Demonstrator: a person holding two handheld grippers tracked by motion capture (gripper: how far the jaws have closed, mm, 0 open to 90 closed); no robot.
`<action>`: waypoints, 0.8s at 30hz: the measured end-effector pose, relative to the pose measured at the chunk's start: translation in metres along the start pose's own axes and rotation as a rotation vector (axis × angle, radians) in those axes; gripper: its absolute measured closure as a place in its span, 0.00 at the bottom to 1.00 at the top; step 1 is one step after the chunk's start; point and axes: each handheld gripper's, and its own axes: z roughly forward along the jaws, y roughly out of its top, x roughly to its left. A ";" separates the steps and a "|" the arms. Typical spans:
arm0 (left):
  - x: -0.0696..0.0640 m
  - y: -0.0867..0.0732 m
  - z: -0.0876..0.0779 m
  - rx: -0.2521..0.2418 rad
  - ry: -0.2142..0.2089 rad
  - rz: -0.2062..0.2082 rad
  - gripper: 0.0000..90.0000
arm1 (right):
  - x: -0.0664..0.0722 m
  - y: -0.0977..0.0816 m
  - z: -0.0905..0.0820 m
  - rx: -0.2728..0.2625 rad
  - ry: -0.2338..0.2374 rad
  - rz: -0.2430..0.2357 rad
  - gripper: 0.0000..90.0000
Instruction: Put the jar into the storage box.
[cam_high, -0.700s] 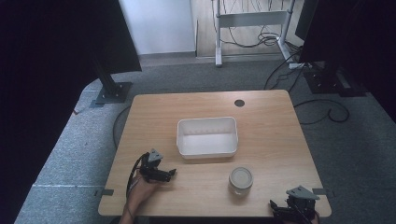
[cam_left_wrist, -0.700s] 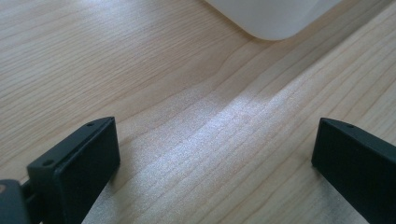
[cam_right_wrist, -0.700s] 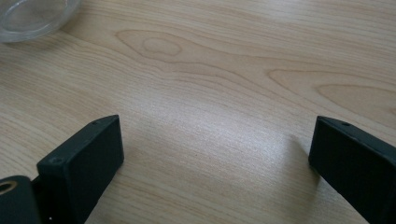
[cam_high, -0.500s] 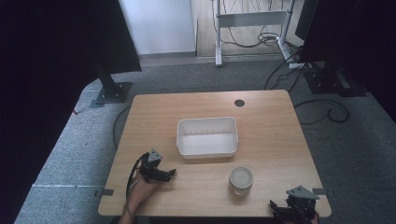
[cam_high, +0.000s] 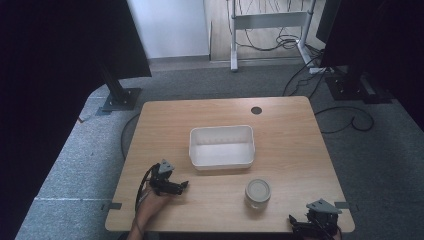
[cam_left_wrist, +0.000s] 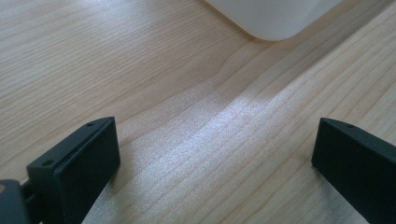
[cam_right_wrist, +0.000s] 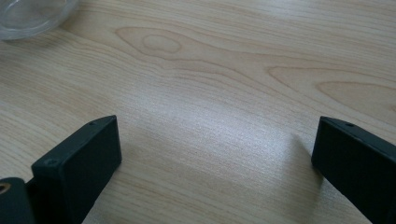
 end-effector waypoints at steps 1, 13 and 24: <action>0.000 0.000 0.000 0.001 0.000 0.001 0.01 | 0.000 0.000 0.000 0.001 0.001 0.000 0.01; 0.000 0.001 0.001 0.002 -0.002 0.003 0.00 | 0.000 -0.001 -0.005 -0.023 0.021 -0.012 0.02; 0.000 0.001 0.001 0.003 -0.002 0.003 0.00 | 0.008 0.006 -0.008 -0.046 0.047 -0.037 0.01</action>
